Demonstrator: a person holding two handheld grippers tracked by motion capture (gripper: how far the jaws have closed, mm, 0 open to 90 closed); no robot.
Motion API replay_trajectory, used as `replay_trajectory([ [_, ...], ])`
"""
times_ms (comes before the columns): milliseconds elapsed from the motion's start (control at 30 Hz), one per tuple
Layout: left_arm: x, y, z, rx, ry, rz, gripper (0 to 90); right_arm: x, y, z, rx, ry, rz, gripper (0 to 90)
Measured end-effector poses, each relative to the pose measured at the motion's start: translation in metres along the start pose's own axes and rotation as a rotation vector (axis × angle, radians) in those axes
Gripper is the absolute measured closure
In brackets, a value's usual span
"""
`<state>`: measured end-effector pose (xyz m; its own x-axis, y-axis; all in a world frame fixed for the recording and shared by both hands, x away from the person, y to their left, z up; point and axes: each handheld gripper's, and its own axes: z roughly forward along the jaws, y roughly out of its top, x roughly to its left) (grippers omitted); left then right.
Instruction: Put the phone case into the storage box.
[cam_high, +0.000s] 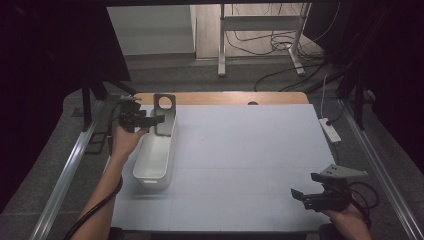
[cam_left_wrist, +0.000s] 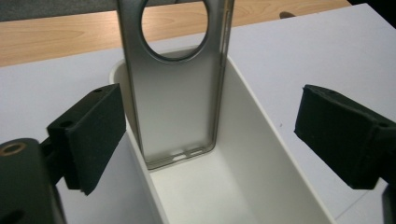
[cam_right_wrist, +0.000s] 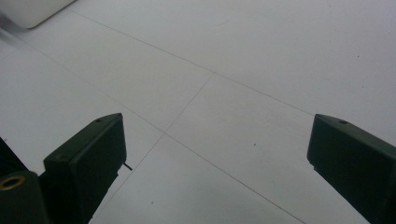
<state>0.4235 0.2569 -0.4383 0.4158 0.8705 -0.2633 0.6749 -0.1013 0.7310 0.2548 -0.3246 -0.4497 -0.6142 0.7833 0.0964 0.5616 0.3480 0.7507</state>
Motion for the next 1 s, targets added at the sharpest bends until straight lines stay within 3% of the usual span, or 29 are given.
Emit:
replay_trajectory([
  [633, -0.024, -0.010, -0.009, 0.019, -0.022, 0.113, 1.3, 0.000, 0.000, 0.000, -0.001, 0.005, -0.001, 5.0],
  [1000, -0.033, -0.020, -0.010, 0.015, -0.032, 0.147, 0.7, 0.000, 0.000, 0.000, -0.002, 0.004, -0.006, 5.1],
])
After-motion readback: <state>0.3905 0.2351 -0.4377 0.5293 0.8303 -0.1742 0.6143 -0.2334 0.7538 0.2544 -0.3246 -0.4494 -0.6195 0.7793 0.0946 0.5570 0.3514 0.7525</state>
